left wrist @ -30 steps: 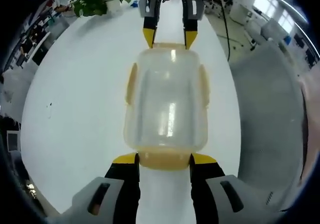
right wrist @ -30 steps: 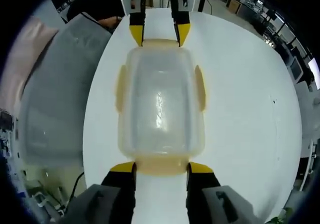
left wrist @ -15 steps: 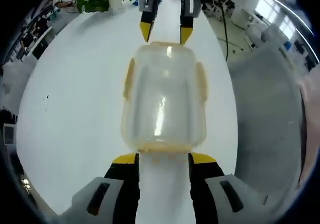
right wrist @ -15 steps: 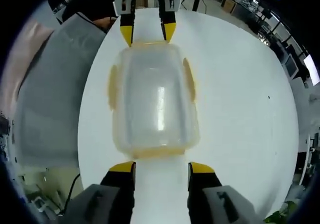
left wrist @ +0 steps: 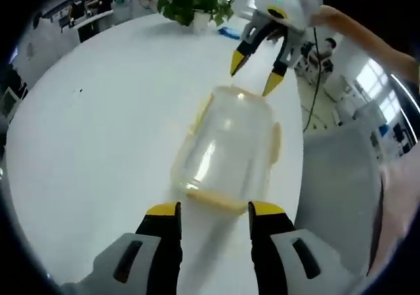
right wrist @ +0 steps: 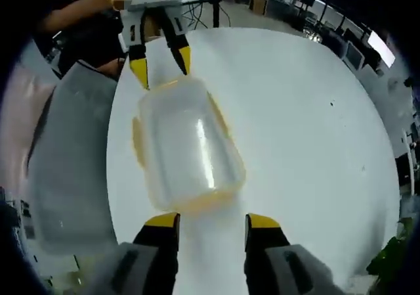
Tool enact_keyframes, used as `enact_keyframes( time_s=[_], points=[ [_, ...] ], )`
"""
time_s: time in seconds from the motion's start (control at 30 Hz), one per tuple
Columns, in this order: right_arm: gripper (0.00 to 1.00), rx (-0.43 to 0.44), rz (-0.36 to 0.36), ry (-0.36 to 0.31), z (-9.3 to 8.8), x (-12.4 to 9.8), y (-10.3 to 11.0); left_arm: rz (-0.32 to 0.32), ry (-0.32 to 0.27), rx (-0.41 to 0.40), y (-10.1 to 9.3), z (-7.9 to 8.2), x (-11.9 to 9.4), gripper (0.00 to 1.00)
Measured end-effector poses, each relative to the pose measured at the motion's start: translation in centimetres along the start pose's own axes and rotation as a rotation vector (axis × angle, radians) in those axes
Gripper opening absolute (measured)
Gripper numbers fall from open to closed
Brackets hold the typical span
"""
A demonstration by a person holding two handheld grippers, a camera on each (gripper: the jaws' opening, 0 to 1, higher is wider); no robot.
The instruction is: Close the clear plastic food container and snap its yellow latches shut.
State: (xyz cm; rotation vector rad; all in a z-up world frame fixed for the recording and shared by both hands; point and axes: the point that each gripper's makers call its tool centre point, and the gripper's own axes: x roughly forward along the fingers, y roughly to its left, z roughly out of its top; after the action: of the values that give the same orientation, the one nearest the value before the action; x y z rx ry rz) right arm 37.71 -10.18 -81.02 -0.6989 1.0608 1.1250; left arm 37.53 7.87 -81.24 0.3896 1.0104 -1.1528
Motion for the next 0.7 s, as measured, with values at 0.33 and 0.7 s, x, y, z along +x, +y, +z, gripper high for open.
enact_keyframes(
  time_s=[0.33,0.7],
  points=[
    [0.33,0.198,0.035,-0.079,0.6,0.5,0.9,-0.055,-0.091,-0.179,-1.2,-0.3,0.9,0.39],
    [0.31,0.401,0.044,-0.157,1.0,1.4,1.2,-0.046,-0.153,-0.314,-0.9,-0.1,1.3,0.34]
  ],
)
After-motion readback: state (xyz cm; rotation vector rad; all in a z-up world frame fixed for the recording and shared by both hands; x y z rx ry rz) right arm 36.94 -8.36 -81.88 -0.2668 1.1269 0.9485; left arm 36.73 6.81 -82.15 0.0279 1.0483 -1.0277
